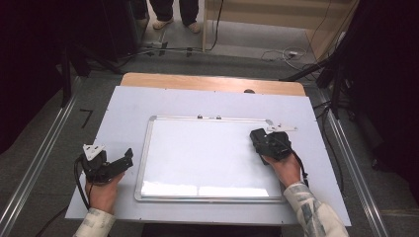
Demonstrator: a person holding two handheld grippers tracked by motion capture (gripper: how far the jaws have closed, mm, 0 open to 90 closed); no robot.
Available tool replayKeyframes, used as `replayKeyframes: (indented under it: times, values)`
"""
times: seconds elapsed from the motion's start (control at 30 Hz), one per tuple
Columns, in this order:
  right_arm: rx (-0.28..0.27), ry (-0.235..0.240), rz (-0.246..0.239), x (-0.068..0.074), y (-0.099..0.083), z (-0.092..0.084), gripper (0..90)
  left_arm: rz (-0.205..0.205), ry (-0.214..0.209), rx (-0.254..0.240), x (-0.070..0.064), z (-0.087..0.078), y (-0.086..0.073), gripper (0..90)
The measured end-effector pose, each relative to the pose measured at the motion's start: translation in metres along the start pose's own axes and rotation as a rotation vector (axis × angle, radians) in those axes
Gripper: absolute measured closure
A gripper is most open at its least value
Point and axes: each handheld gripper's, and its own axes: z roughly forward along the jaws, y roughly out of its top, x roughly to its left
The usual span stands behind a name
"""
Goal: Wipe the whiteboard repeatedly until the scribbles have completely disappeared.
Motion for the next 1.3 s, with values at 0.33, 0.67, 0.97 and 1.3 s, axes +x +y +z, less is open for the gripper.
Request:
replayKeyframes:
  times: [0.33, 0.67, 0.97, 1.3]
  values:
    - [0.003, 0.008, -0.012, 0.006, 0.006, 0.005, 38.1, -0.006, 0.0, 0.0, 0.001, 0.0, 0.0, 6.6]
    - [-0.001, 0.096, -0.102, 0.037, -0.036, -0.034, 38.1, -0.002, -0.004, -0.003, -0.002, -0.001, 0.0, 6.6]
    - [0.008, 0.106, -0.083, 0.043, -0.054, -0.054, 38.1, 0.005, -0.022, -0.007, -0.006, 0.001, 0.002, 6.6]
    - [-0.072, 0.06, 0.011, 0.035, -0.046, -0.074, 37.9, 0.003, -0.029, -0.004, -0.003, 0.002, 0.003, 6.6]
